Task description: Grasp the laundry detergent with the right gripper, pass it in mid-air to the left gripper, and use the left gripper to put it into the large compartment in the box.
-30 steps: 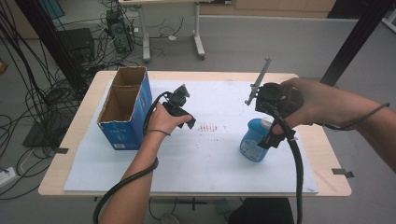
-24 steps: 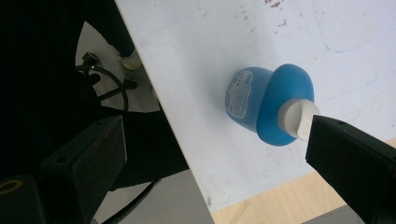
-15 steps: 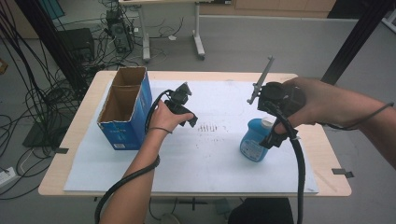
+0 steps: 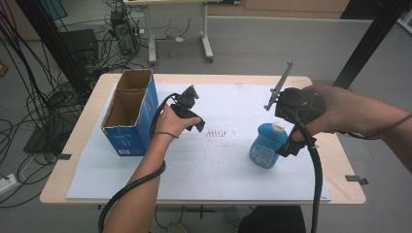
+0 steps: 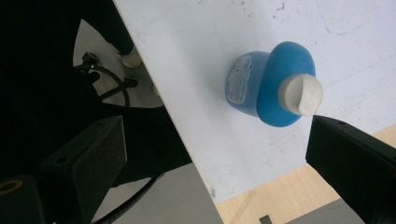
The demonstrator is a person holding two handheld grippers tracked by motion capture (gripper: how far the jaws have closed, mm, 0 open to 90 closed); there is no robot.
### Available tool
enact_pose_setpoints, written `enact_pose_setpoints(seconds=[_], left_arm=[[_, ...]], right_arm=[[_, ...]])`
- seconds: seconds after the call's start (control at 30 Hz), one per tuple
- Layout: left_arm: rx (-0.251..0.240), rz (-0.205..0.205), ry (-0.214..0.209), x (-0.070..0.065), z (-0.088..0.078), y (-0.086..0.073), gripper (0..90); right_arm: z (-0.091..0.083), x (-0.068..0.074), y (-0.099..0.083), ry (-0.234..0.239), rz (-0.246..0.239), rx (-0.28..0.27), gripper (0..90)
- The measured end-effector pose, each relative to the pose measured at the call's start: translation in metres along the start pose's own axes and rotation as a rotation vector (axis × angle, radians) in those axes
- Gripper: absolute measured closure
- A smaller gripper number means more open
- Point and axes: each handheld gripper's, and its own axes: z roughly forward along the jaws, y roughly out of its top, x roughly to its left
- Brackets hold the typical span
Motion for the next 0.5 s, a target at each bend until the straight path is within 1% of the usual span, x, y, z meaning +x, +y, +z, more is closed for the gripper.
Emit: enact_pose_setpoints(seconds=[0.17, 0.33, 0.4, 0.5], left_arm=[[-0.004, -0.004, -0.004, 0.001, -0.002, 0.000, 9.6], [-0.011, -0.007, -0.005, 0.001, -0.003, 0.000, 9.6], [-0.010, -0.007, -0.006, 0.001, -0.003, 0.000, 9.6], [-0.006, -0.005, -0.005, 0.000, -0.002, -0.001, 9.6]], right_arm=[[0.001, -0.002, -0.006, -0.001, 0.014, 0.002, 5.0], [0.001, -0.003, -0.015, -0.003, 0.037, 0.011, 5.0], [0.002, -0.005, -0.021, -0.001, 0.050, 0.012, 5.0], [0.004, -0.006, -0.026, 0.001, 0.057, 0.013, 5.0]])
